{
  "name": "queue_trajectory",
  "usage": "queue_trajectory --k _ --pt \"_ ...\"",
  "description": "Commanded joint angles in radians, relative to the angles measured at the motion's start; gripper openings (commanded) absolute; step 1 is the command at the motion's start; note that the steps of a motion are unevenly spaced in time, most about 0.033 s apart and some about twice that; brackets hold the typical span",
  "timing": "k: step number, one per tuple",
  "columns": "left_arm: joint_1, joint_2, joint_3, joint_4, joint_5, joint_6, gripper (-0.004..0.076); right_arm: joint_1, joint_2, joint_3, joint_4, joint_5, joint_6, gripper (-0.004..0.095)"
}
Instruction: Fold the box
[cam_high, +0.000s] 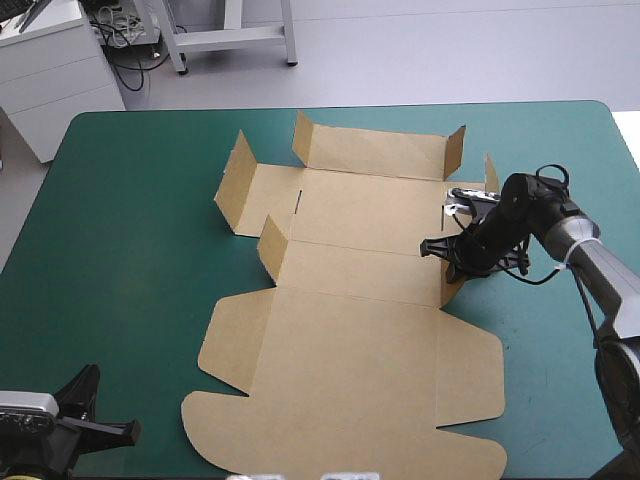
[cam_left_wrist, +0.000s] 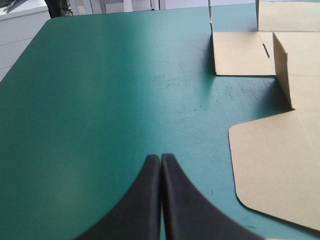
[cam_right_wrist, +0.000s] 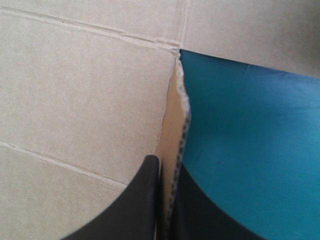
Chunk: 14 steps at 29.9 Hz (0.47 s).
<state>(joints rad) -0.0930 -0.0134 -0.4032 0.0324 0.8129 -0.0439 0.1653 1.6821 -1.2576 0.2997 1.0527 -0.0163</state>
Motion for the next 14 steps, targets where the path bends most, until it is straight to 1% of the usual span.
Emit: queue_trajectory --k 1,4,7,9,11,14 --pt "-0.005 -0.009 -0.035 -0.003 -0.071 -0.008 -0.0032 -0.001 -0.038 -0.045 0.013 0.002 -0.025 -0.0003" --pt "-0.005 -0.009 -0.035 -0.003 -0.071 -0.006 -0.0032 0.001 -0.038 -0.046 0.0 0.038 -0.09 -0.0002" --pt "-0.005 -0.009 -0.035 -0.003 -0.071 -0.005 -0.0032 0.014 -0.038 -0.057 -0.094 0.042 -0.108 -0.0003" --pt "-0.005 -0.009 -0.035 -0.003 -0.071 -0.003 -0.0032 0.023 -0.038 -0.074 -0.14 0.034 -0.131 -0.0003" --pt "-0.005 -0.009 -0.035 -0.003 -0.071 -0.008 -0.0032 0.036 -0.038 -0.107 -0.167 0.023 -0.189 -0.0004" --pt "-0.005 -0.009 -0.035 -0.008 -0.071 -0.008 -0.0032 0.052 -0.035 -0.164 -0.183 0.002 -0.281 -0.0004"
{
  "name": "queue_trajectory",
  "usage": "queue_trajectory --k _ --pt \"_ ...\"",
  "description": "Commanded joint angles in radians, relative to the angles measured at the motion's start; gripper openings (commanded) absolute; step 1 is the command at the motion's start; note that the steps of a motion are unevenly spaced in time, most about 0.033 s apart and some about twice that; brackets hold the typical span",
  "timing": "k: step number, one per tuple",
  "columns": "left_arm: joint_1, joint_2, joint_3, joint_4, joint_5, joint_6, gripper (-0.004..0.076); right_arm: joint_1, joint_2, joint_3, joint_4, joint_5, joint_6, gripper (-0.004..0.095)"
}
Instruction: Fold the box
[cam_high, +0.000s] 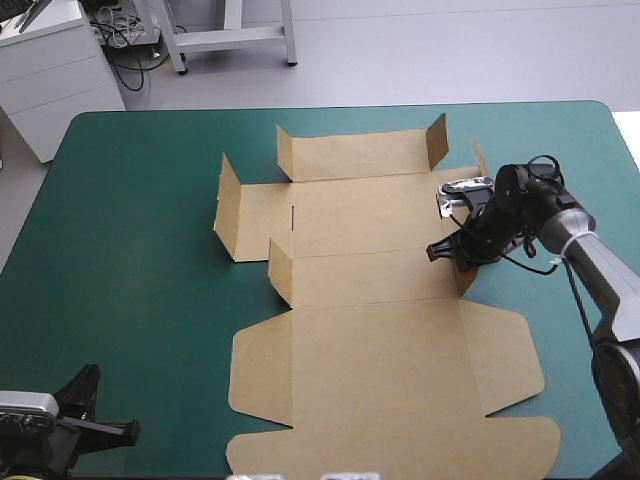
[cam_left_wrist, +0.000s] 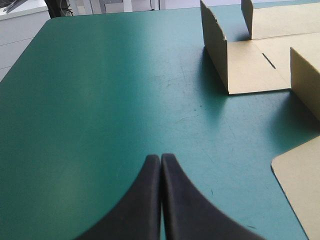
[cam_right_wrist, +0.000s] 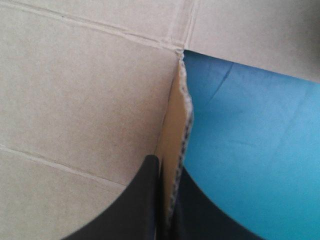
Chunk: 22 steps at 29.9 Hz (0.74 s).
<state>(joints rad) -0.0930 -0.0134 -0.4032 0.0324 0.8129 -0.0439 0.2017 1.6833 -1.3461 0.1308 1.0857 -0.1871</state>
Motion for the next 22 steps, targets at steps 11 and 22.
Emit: queue_trajectory --k 11,22 --pt "-0.005 -0.009 -0.035 -0.017 -0.071 -0.008 -0.0032 0.12 0.131 -0.376 -0.024 0.02 -0.509 -0.0004" --pt "-0.005 -0.009 -0.035 -0.017 -0.071 -0.008 -0.0032 0.226 0.28 -0.571 -0.05 -0.023 -0.854 -0.0023"
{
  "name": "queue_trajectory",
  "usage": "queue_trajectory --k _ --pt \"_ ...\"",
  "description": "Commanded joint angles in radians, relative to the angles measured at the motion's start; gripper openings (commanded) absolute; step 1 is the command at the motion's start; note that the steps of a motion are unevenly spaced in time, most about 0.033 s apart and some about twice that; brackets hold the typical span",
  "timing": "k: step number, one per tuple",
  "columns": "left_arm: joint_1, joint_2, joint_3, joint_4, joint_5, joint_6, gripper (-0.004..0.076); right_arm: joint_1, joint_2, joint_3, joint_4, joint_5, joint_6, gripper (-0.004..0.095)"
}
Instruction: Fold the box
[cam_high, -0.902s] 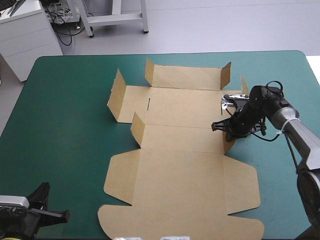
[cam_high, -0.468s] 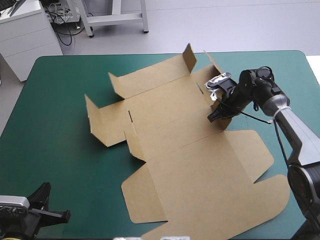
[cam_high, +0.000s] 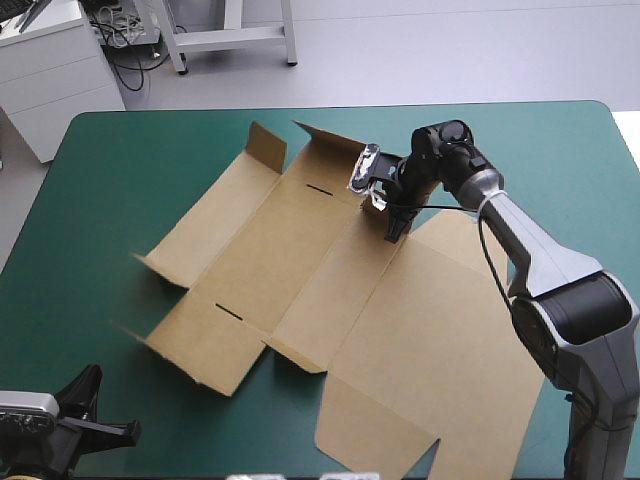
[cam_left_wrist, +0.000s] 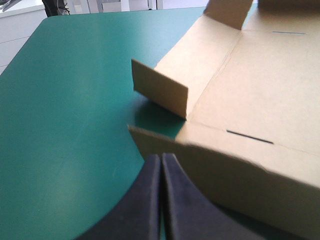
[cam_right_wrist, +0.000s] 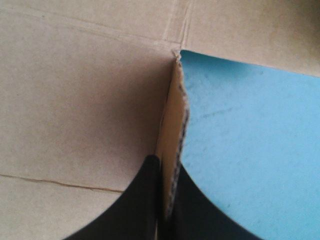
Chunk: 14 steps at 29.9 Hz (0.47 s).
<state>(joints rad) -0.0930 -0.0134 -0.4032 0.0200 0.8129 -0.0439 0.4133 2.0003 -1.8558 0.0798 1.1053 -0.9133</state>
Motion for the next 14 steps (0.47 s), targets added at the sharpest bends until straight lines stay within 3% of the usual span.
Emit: queue_trajectory --k 1,8,14 --pt "-0.005 -0.009 -0.035 -0.005 -0.071 -0.008 -0.0032 0.023 -0.029 -0.067 0.007 -0.048 -0.17 -0.0023" --pt "-0.005 -0.009 -0.035 -0.005 -0.071 -0.008 -0.0032 0.078 0.004 -0.067 0.03 -0.134 -0.331 -0.0023" --pt "-0.005 -0.009 -0.035 -0.005 -0.071 -0.008 -0.0032 0.09 0.021 -0.067 0.062 -0.178 -0.328 -0.0023"
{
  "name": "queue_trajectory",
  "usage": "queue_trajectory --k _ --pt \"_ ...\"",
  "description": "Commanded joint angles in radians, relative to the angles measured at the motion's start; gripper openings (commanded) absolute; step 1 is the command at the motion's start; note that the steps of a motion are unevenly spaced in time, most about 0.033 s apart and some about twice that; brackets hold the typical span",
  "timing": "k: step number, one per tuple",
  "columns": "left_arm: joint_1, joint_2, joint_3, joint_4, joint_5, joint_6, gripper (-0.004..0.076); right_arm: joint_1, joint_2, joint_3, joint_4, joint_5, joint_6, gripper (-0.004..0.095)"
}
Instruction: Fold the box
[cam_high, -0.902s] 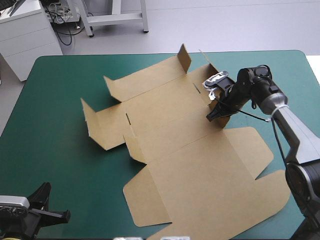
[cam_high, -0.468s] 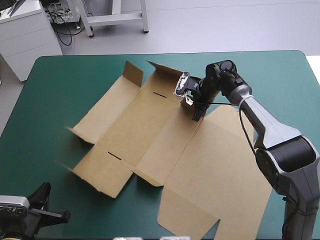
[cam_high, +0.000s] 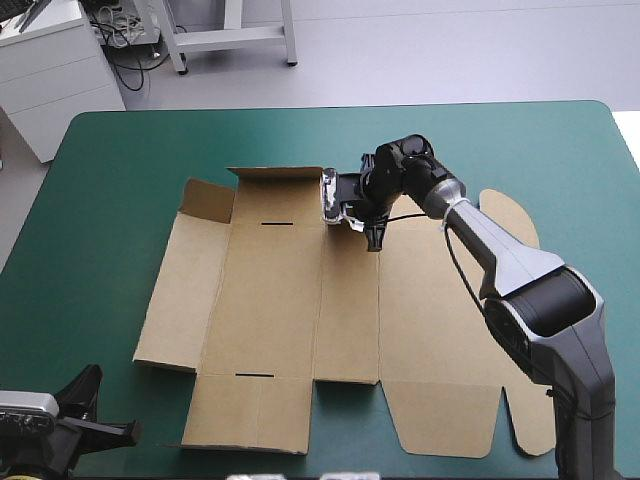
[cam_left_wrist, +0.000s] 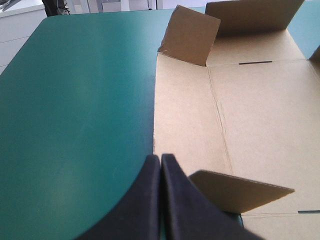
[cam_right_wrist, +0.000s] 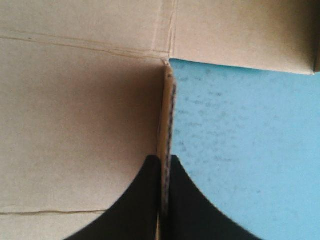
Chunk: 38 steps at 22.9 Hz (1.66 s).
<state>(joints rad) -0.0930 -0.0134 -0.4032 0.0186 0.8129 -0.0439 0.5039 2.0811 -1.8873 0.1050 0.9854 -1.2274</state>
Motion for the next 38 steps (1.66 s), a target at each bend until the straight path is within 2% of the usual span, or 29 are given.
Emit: queue_trajectory --k 1,5,7,8,10,12,13,14,15,17,18,19,23,26,29,32,38 --pt "-0.005 -0.009 -0.035 -0.003 -0.071 -0.008 -0.0032 -0.001 -0.06 -0.035 0.057 -0.076 -0.006 -0.0021" --pt "-0.005 -0.009 -0.035 -0.003 -0.071 -0.008 -0.0032 -0.001 -0.06 -0.035 0.093 -0.069 -0.002 0.0016" --pt "-0.005 -0.009 -0.035 -0.003 -0.071 -0.008 -0.0032 -0.001 -0.06 -0.035 0.115 -0.039 0.012 0.0173" --pt "-0.005 -0.009 -0.035 -0.003 -0.071 -0.008 -0.0032 -0.001 -0.06 -0.035 0.115 -0.025 0.062 0.0339" --pt "-0.005 -0.009 -0.035 -0.003 -0.071 -0.008 -0.0032 -0.001 -0.063 -0.035 0.111 -0.007 0.118 0.0509" --pt "-0.005 -0.009 -0.035 -0.003 -0.071 -0.008 -0.0032 -0.001 -0.071 -0.054 0.106 0.043 0.208 0.0658" --pt "-0.005 -0.009 -0.035 -0.003 -0.071 -0.008 -0.0032 -0.001 -0.074 -0.07 0.102 0.061 0.252 0.0668" --pt "-0.005 -0.009 -0.035 -0.003 -0.071 -0.008 -0.0032 -0.001 -0.086 -0.111 0.068 0.108 0.382 0.0655" --pt "-0.005 -0.009 -0.035 -0.003 -0.071 -0.008 -0.0032 -0.001 -0.091 -0.131 0.05 0.129 0.425 0.0642" --pt "-0.005 -0.009 -0.035 -0.003 -0.071 -0.008 -0.0032 -0.003 -0.11 -0.208 -0.011 0.209 0.579 0.0565" --pt "-0.005 -0.009 -0.035 -0.003 -0.071 -0.008 -0.0032 -0.003 -0.126 -0.257 -0.078 0.249 0.693 0.0488" --pt "-0.005 -0.009 -0.035 -0.003 -0.071 -0.008 -0.0032 -0.003 -0.131 -0.28 -0.105 0.262 0.734 0.0447" --pt "-0.005 -0.009 -0.035 -0.003 -0.071 -0.008 -0.0032 -0.007 -0.201 -0.317 -0.373 0.26 1.127 -0.0021" --pt "-0.005 -0.009 -0.035 -0.003 -0.072 -0.008 -0.0032 -0.039 -0.267 -0.279 -0.366 0.262 1.217 -0.0018" --pt "-0.005 -0.009 -0.035 -0.001 -0.072 -0.017 -0.0032 -0.064 -0.361 -0.171 -0.305 0.262 1.227 -0.0018" --pt "-0.005 -0.009 -0.035 -0.001 -0.072 -0.017 -0.0032 -0.064 -0.468 -0.033 -0.32 0.26 1.227 -0.0018" --pt "-0.005 -0.009 -0.035 -0.001 -0.072 -0.017 -0.0032 -0.064 -0.724 0.31 -0.317 0.125 1.261 -0.0018"
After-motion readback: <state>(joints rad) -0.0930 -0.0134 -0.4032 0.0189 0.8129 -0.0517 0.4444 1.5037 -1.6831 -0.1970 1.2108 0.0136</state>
